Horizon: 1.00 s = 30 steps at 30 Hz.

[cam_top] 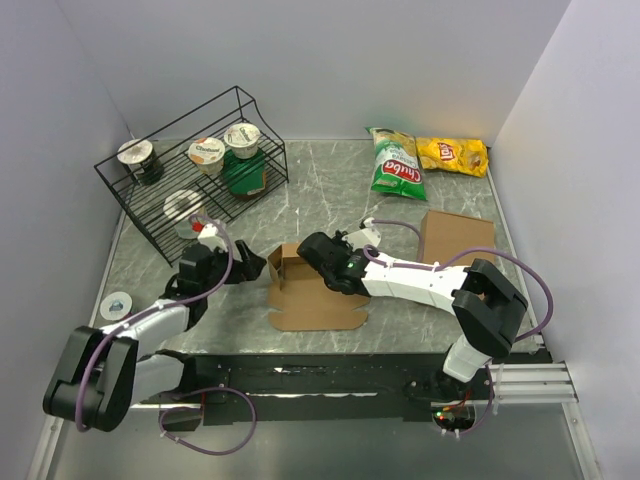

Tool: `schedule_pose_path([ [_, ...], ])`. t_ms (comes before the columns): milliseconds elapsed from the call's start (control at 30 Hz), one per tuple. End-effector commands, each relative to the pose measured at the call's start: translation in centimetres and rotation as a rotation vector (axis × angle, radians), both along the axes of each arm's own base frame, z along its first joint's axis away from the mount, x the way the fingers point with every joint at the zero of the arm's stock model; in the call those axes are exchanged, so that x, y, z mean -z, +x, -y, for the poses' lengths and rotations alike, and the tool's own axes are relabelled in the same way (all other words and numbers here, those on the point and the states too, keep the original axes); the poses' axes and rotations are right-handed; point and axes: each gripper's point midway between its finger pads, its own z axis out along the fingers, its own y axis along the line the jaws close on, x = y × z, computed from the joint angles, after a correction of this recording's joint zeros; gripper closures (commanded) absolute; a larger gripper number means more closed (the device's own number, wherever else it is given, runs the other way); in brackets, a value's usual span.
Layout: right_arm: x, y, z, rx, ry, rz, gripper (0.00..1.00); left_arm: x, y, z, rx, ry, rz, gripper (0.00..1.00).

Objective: Fold the paper box
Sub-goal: Fold the paper box at the center of the board.

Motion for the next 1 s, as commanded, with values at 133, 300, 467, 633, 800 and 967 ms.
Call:
schedule_pose_path([
  [133,0.5,-0.5,2.4,0.028,-0.115,-0.023,1.00,-0.8,1.4,2.5,0.048,0.054,0.019,0.08],
  [300,0.6,-0.5,2.2,0.025,-0.110,-0.028,1.00,0.2,0.7,3.9,0.076,0.063,-0.001,0.09],
  [467,0.6,-0.5,1.9,0.018,-0.106,-0.028,1.00,0.3,-0.3,4.7,0.109,0.047,0.031,0.08],
  [633,0.9,-0.5,1.8,0.012,-0.111,-0.035,1.00,-0.3,-0.8,6.1,0.175,0.026,0.094,0.08],
  [800,0.6,-0.4,1.8,0.010,-0.110,-0.030,1.00,0.1,-1.3,7.3,0.220,0.020,0.103,0.09],
  [967,0.9,-0.4,1.8,0.006,-0.111,-0.035,1.00,0.2,-0.8,7.9,0.218,0.031,0.134,0.09],
])
